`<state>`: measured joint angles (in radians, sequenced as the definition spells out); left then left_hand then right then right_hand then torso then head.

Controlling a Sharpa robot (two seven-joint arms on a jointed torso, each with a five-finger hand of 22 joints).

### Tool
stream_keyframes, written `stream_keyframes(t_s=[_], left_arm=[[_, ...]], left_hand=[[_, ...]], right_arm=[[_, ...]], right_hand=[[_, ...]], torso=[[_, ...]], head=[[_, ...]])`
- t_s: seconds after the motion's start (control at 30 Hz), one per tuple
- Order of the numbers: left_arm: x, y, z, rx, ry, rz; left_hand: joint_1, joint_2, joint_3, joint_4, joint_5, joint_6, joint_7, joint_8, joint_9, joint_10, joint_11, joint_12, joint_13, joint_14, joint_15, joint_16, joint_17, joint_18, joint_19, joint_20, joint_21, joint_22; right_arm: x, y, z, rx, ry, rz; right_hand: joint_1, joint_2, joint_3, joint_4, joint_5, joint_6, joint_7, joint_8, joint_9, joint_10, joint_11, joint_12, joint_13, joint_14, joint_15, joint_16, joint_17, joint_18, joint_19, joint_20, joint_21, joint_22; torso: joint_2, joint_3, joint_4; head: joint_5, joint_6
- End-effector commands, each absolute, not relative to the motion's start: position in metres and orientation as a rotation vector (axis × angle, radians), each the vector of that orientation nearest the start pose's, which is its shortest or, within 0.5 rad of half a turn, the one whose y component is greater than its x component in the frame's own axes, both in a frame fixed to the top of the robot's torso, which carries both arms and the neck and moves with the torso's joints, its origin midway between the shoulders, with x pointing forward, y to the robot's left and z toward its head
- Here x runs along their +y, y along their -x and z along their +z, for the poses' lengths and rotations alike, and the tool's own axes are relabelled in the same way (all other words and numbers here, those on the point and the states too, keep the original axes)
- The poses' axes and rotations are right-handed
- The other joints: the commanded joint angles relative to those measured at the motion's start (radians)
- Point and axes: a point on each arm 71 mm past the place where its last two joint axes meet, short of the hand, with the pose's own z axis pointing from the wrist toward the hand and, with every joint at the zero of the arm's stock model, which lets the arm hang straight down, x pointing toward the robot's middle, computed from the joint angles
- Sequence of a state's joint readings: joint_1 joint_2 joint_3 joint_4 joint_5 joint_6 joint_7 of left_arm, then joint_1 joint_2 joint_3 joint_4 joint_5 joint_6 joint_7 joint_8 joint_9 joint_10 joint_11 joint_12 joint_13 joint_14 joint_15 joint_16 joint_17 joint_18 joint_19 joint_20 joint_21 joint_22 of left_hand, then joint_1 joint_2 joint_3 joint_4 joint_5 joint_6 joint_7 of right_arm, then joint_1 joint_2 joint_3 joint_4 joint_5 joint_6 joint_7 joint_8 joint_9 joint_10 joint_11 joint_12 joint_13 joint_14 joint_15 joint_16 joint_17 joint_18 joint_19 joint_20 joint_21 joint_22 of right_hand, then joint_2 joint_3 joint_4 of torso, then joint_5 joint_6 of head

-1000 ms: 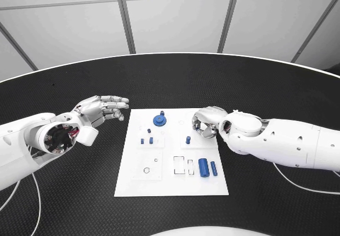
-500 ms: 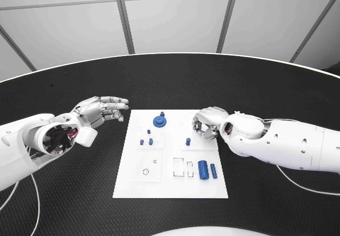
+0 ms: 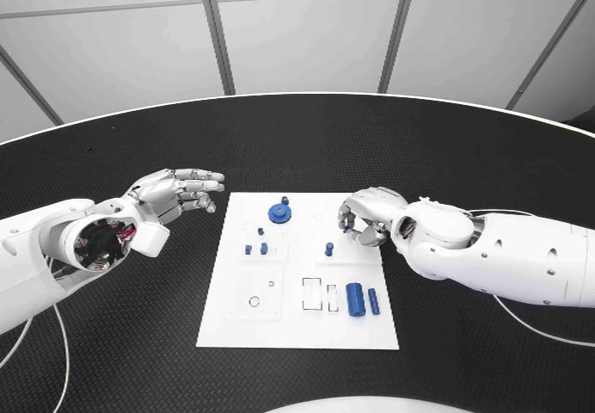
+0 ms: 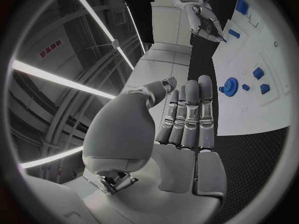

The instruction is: Assemble the parts on the task board

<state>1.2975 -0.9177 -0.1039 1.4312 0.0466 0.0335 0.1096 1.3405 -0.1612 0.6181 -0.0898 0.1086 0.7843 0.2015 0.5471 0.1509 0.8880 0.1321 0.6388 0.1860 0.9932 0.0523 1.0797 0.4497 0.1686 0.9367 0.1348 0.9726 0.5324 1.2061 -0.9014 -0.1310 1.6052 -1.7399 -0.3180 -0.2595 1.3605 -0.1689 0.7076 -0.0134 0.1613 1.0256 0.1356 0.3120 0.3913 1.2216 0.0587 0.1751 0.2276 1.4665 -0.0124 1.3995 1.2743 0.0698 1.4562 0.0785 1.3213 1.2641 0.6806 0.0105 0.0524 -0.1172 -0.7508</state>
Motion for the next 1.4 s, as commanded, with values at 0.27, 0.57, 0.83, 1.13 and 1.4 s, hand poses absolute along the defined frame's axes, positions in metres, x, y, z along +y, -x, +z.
stream_keyframes(t_s=[0.27,0.57,0.83,1.13,1.4], left_arm=[[0.257,-0.503,-0.176,1.762,1.192,-1.551],[0.251,-0.506,-0.176,1.768,1.184,-1.561],[0.242,-0.509,-0.177,1.782,1.173,-1.576],[0.237,-0.513,-0.178,1.788,1.168,-1.580],[0.234,-0.514,-0.178,1.792,1.165,-1.582]], left_hand=[[0.006,0.001,-0.006,0.002,0.002,-0.006,0.006,-0.006,-0.001,-0.009,0.001,-0.005,-0.001,-0.008,0.001,-0.005,-0.001,0.017,-0.008,0.003,-0.005,-0.001],[0.007,0.001,-0.007,0.002,0.002,-0.006,0.007,-0.006,-0.001,-0.010,0.001,-0.004,-0.002,-0.009,0.001,-0.006,-0.002,0.017,-0.008,0.003,-0.005,-0.002],[0.007,0.002,-0.007,0.001,0.002,-0.007,0.007,-0.006,-0.001,-0.010,0.001,-0.004,-0.002,-0.009,0.002,-0.006,-0.003,0.017,-0.009,0.003,-0.006,-0.002],[0.007,0.002,-0.008,0.001,0.002,-0.007,0.007,-0.006,-0.001,-0.010,0.002,-0.004,-0.002,-0.009,0.002,-0.006,-0.003,0.017,-0.009,0.004,-0.006,-0.002],[0.007,0.002,-0.008,0.001,0.002,-0.007,0.007,-0.006,-0.001,-0.010,0.002,-0.004,-0.002,-0.009,0.002,-0.006,-0.003,0.017,-0.009,0.004,-0.006,-0.002]], right_arm=[[-0.193,-0.440,-0.189,1.599,0.359,0.495],[-0.158,-0.424,-0.176,1.548,0.398,0.614],[-0.121,-0.425,-0.177,1.534,0.445,0.696],[-0.091,-0.425,-0.186,1.558,0.498,0.752],[-0.079,-0.421,-0.203,1.609,0.516,0.783]], right_hand=[[-0.009,0.000,0.000,-0.008,0.006,0.006,-0.002,0.004,0.002,0.009,0.000,0.004,-0.001,0.044,-0.010,0.008,0.004,-0.001,0.005,-0.001,0.007,0.003],[-0.009,0.000,0.000,-0.008,0.006,0.006,-0.002,0.004,0.002,0.009,0.000,0.004,-0.001,0.044,-0.010,0.008,0.004,-0.001,0.005,-0.002,0.008,0.004],[-0.010,-0.001,0.000,-0.008,0.006,0.007,-0.002,0.005,0.002,0.011,0.000,0.003,-0.001,0.044,-0.010,0.008,0.003,0.000,0.003,-0.002,0.004,-0.002],[-0.011,-0.001,0.000,-0.009,0.007,0.007,-0.002,0.004,0.002,0.011,0.000,0.002,-0.001,0.043,-0.010,0.005,-0.001,0.002,0.001,-0.002,0.000,-0.007],[-0.012,-0.001,0.000,-0.009,0.008,0.005,-0.002,0.004,0.002,0.010,0.000,0.001,-0.002,0.043,-0.010,0.005,-0.002,0.002,0.000,-0.002,-0.003,-0.010]], torso=[[-0.002,-0.0011,-0.0014],[-0.005,-0.0046,0.0018],[-0.003,-0.0064,0.0036],[0.000,-0.0052,0.0033],[0.000,-0.0026,-0.0005]], head=[[0.001,-0.001],[0.022,0.005],[0.066,0.005],[0.129,-0.012],[0.156,-0.026]])
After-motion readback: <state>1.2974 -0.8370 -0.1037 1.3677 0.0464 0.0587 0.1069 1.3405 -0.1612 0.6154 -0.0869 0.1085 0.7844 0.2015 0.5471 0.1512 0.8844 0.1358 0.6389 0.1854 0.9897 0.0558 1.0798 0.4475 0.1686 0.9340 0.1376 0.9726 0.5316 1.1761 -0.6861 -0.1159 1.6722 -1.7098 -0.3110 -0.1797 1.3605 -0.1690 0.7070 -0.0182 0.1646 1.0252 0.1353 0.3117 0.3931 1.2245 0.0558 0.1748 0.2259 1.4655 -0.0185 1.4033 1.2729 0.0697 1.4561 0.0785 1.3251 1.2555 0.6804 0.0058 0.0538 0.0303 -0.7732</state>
